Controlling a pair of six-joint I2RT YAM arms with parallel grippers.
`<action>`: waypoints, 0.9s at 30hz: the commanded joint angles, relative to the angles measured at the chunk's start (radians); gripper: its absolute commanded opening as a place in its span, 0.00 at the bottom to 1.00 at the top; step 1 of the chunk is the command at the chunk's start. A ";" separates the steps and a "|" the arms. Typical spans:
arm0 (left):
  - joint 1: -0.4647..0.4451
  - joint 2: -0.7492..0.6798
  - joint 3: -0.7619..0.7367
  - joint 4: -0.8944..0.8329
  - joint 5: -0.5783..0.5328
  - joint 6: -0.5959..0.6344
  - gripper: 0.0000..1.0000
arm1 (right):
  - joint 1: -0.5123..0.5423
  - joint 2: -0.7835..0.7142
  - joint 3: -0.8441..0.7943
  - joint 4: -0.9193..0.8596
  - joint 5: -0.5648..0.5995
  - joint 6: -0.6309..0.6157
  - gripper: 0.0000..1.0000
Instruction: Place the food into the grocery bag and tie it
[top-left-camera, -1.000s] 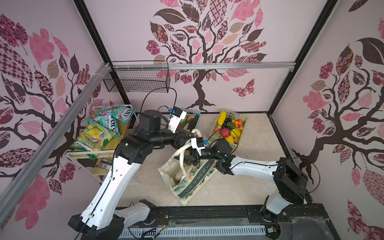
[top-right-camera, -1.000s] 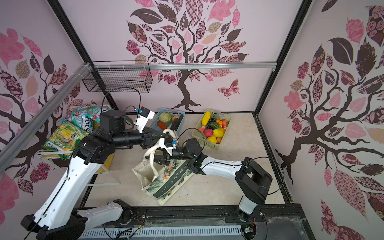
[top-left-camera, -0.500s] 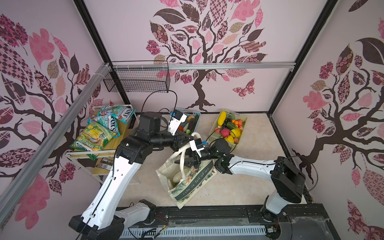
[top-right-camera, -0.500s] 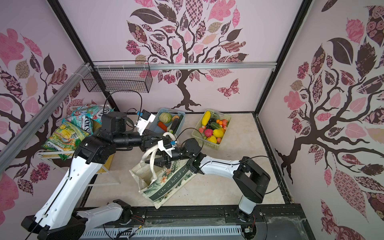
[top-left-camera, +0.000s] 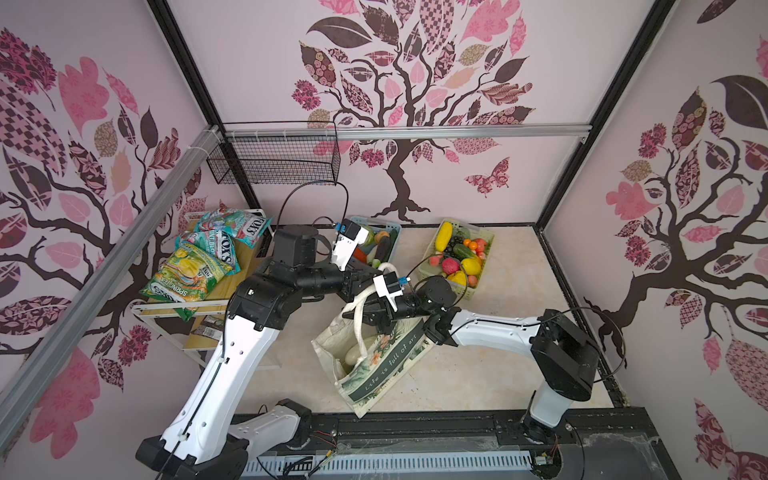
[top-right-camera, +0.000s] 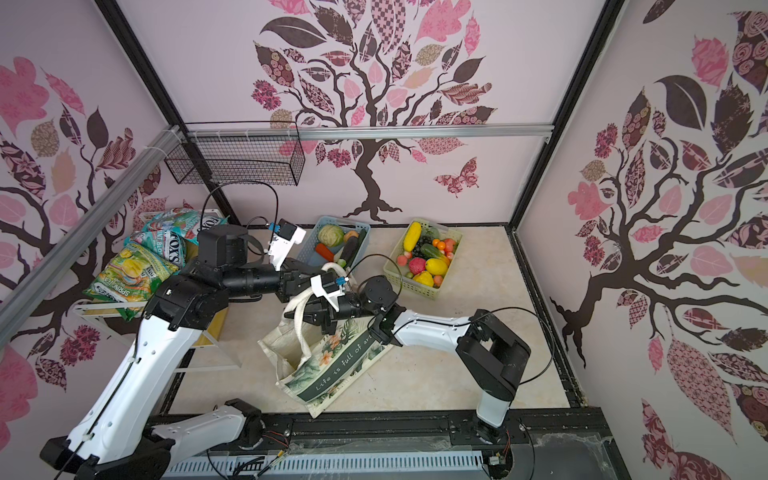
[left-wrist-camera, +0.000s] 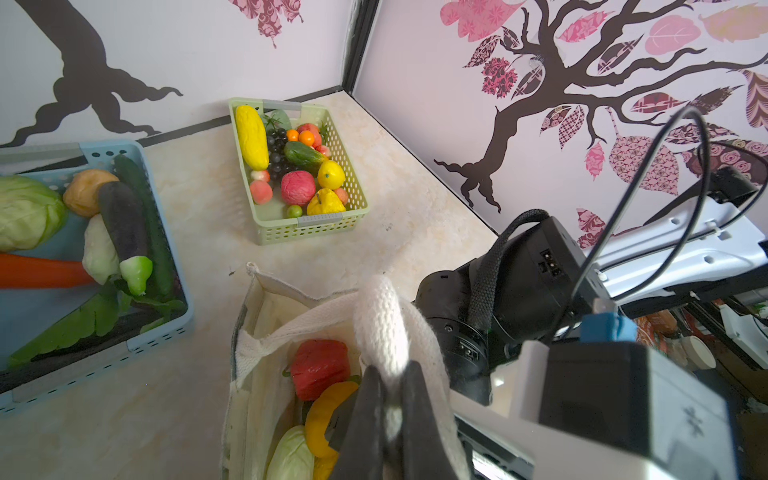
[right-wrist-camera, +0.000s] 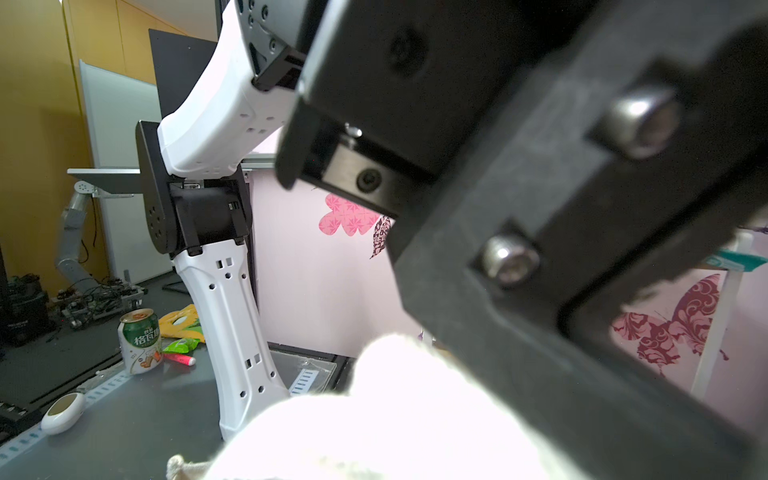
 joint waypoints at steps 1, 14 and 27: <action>0.041 0.003 -0.023 0.043 -0.048 -0.027 0.00 | 0.008 -0.058 0.004 -0.037 0.093 0.007 0.00; 0.131 -0.059 -0.172 0.149 -0.361 -0.113 0.00 | -0.005 -0.478 -0.176 -0.800 1.046 0.128 0.00; 0.137 0.037 -0.361 0.078 -0.445 -0.098 0.00 | -0.302 -0.762 -0.307 -1.148 1.313 0.419 0.00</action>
